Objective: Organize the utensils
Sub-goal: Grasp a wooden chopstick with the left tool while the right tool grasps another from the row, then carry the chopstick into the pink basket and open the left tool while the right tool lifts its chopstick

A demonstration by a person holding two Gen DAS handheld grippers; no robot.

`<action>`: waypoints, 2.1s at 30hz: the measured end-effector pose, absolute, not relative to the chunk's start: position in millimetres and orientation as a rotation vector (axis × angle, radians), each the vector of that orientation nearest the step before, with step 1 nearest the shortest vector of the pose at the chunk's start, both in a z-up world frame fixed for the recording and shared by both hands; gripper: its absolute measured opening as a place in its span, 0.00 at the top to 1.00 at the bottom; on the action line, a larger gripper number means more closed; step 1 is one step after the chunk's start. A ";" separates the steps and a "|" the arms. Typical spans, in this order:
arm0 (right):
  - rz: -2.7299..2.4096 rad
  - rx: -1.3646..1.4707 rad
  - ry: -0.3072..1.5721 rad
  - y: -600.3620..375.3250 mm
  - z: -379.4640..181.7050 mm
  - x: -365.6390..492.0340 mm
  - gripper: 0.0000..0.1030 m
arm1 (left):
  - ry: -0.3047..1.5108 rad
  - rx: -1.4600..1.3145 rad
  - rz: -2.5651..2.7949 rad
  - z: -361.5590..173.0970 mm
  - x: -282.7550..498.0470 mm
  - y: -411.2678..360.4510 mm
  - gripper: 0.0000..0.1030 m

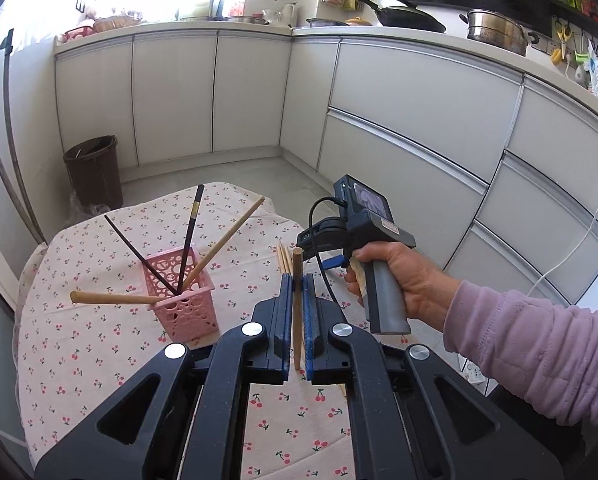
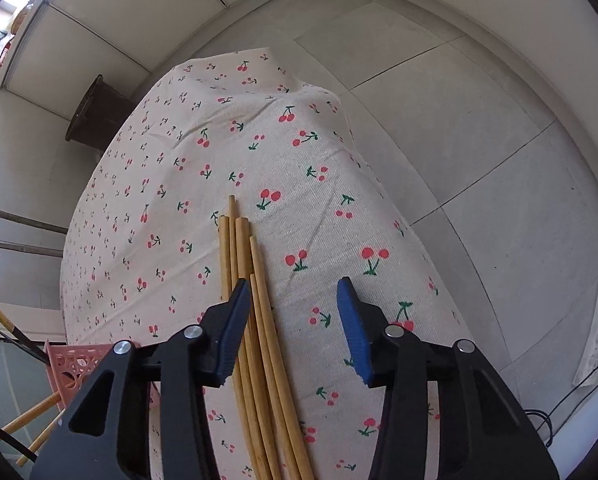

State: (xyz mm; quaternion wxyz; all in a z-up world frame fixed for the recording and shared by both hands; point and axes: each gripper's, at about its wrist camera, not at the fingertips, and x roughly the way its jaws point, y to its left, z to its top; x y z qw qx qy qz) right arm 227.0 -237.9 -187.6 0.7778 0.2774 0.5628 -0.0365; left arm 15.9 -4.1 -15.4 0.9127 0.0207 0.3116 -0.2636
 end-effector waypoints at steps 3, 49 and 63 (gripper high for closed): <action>-0.093 0.564 1.210 -236.8 -187.6 231.2 0.66 | 0.643 0.039 -0.543 -15.7 16.5 -3.0 0.96; 0.157 0.486 0.885 -226.8 -55.4 110.7 0.95 | 0.580 -0.030 -0.501 13.8 4.3 12.7 0.96; 0.349 0.456 0.704 -204.8 44.1 70.1 0.95 | 0.386 -0.102 -0.411 96.2 -11.7 52.1 0.96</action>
